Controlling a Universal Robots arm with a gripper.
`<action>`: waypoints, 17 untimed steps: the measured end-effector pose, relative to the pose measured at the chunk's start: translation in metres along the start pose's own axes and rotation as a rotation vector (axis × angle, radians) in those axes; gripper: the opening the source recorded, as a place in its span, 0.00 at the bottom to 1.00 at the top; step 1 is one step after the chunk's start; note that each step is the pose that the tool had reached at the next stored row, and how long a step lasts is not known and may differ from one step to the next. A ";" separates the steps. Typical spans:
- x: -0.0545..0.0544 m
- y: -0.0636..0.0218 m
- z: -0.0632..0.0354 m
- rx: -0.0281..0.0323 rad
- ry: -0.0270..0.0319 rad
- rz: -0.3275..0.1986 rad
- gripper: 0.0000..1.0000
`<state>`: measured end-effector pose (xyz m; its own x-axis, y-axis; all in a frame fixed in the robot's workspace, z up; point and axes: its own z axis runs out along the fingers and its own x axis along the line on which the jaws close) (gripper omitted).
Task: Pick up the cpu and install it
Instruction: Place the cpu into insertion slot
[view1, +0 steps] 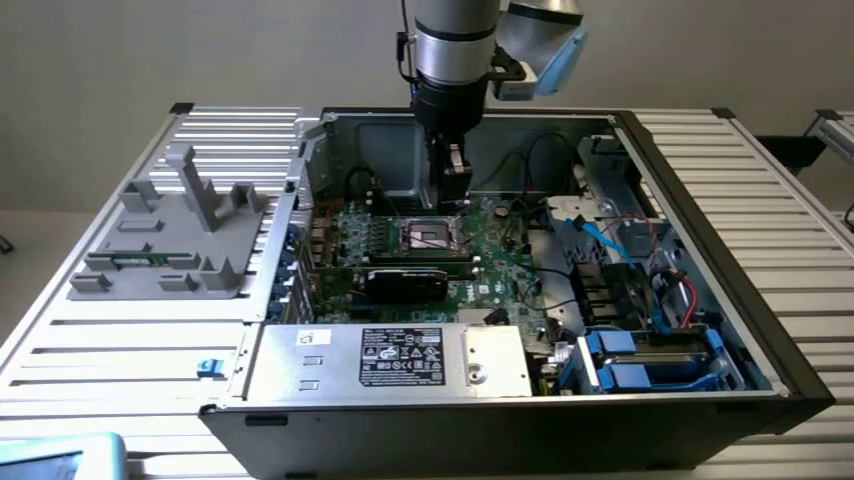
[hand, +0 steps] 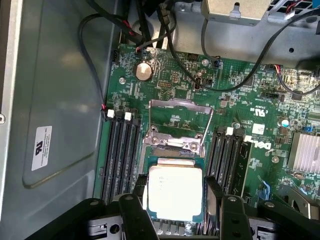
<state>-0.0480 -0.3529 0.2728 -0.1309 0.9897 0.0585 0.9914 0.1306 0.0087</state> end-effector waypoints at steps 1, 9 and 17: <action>0.000 0.0000 0.0003 -0.0006 0.0000 0.008 0.55; 0.000 -0.0019 0.0042 -0.0039 -0.0006 0.067 0.55; 0.000 -0.0020 0.0043 -0.0039 -0.0006 0.067 0.55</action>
<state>-0.0501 -0.3531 0.2685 -0.0639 0.9962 0.0585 0.9979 0.0635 0.0087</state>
